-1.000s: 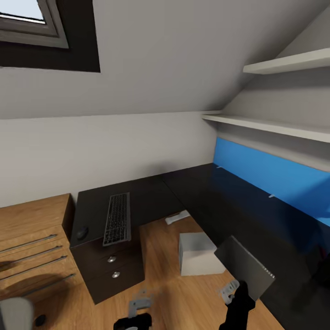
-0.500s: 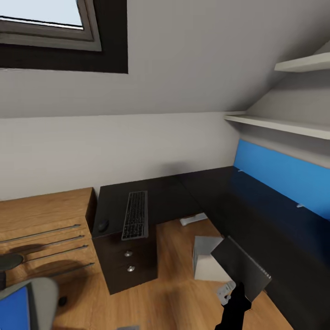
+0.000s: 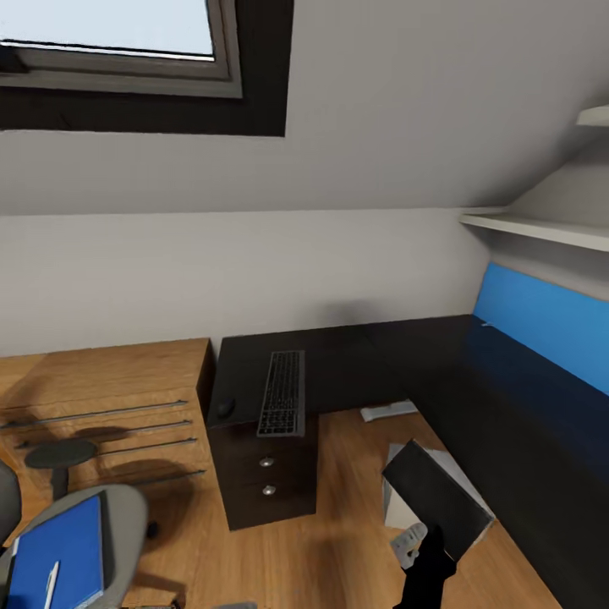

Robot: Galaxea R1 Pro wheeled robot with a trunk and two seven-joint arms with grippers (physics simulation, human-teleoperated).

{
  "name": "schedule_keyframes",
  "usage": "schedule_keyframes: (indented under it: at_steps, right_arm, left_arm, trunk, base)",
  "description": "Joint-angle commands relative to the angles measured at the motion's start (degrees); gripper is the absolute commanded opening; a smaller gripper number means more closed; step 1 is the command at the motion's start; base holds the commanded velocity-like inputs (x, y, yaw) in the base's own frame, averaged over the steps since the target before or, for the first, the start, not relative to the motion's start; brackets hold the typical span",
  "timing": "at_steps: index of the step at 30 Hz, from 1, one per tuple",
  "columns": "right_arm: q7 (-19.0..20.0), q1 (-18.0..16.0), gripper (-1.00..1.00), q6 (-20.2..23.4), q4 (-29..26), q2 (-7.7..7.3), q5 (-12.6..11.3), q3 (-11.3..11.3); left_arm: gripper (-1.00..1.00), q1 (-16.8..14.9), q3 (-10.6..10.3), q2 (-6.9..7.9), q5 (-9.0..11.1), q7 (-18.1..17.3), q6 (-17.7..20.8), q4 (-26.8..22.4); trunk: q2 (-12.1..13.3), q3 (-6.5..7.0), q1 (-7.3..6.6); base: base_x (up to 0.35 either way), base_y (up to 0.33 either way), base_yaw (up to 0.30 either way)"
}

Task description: In the bedroom, organize the workspace by keeping the computer under the desk, ensuring the monitor is on the desk, placing the keyboard on the desk next to the monitor, placing the mouse on the desk next to the keyboard, moving the folder from the swivel chair onto the desk next to the mouse, stacking the notebook on top of the folder with the pen on top of the notebook, and positioning the swivel chair next to the desk.

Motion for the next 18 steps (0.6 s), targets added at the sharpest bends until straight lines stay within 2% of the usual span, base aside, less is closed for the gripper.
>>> schedule_keyframes:
  at_steps: [1,8,13,18]
  right_arm:
    - [-0.1,0.0,-1.00,0.5,0.0,0.00,0.3,0.2]
    - [-0.1,0.0,-1.00,0.5,0.2,0.02,0.3,0.8]
    - [-0.1,0.0,-1.00,0.5,0.2,-0.01,0.3,0.9]
    - [-0.1,0.0,-1.00,0.5,0.1,-0.03,0.3,0.9]
  left_arm:
    - [1.00,-0.1,-0.5,0.02,0.6,0.3,-0.5,0.0]
    - [1.00,-0.1,-0.5,-0.05,0.6,0.3,-3.3,0.0]
    - [1.00,-0.1,-0.6,-0.08,0.6,0.3,-3.9,0.0]
    - [1.00,-0.1,-1.6,-0.35,0.6,0.3,-4.0,0.0]
  trunk:
    - [-0.1,-0.07,0.01]
    - [-0.1,-0.07,0.01]
    - [-0.1,-0.07,0.01]
    - [-0.1,-0.07,0.01]
  base:
    - [0.000,0.000,0.273]
    - [0.000,0.000,0.273]
    - [0.000,0.000,0.273]
    - [0.000,0.000,0.273]
